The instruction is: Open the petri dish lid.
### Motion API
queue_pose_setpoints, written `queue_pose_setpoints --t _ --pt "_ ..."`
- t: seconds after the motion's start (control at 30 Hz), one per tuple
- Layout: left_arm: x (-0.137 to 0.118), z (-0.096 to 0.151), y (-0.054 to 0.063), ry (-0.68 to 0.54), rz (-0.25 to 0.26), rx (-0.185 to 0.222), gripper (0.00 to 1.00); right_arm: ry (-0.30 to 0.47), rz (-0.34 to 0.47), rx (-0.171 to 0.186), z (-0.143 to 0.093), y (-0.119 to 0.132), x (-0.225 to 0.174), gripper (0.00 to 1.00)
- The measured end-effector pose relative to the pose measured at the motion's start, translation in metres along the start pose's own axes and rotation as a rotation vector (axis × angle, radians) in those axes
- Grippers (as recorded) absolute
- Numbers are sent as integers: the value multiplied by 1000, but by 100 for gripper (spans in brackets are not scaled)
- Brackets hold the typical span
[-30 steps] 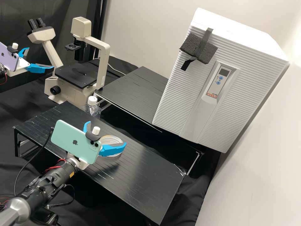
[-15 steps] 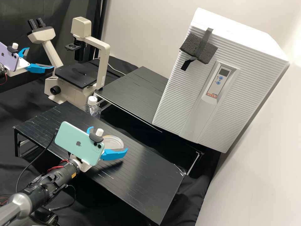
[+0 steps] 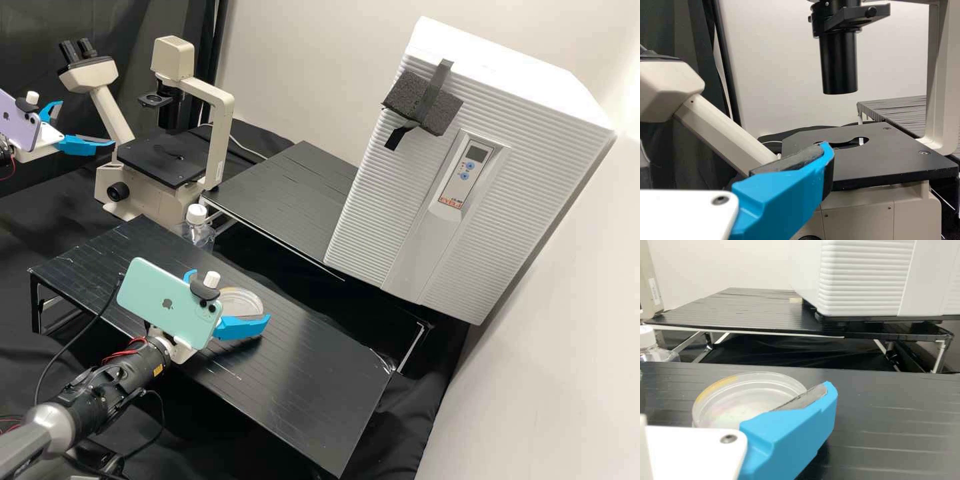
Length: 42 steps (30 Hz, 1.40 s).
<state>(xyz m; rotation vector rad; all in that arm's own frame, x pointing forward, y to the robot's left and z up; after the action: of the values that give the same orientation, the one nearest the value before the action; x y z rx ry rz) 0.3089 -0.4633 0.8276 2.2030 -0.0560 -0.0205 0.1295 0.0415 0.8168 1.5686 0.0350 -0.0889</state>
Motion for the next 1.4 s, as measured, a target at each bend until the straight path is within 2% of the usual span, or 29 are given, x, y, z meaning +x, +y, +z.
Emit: queue_pose_setpoints --t 0.17,0.23,0.27,0.33,0.47,0.5,0.7,0.77,0.93,0.97,1.1,1.2,1.4 --pt "0 0 0 0 0 0 100 0 2 -3 0 -1 3 100" --pt "0 0 0 0 0 0 100 -4 7 6 0 -1 3 100" --pt "0 0 0 0 0 0 100 -5 12 11 0 0 4 0" --pt "0 0 0 0 0 0 100 -8 12 18 1 -1 4 0" --pt "0 0 0 0 0 0 100 -10 5 4 0 -3 5 0" --pt "0 0 0 0 0 0 100 -13 4 4 0 -3 6 100" --pt "0 0 0 0 0 0 100 -35 30 0 1 -4 8 100" --pt "0 0 0 0 0 0 100 -36 40 -13 0 -5 9 100" --pt "0 0 0 0 0 0 100 -58 59 -8 0 -6 10 100" --pt "0 0 0 0 0 0 100 -61 60 -4 0 -7 10 0" --pt "0 0 0 0 0 0 100 -52 74 -9 -2 -8 10 0" --pt "0 0 0 0 0 0 100 -60 71 5 -2 -8 10 0" --pt "0 0 0 0 0 0 100 -75 69 -2 -1 -9 9 0"
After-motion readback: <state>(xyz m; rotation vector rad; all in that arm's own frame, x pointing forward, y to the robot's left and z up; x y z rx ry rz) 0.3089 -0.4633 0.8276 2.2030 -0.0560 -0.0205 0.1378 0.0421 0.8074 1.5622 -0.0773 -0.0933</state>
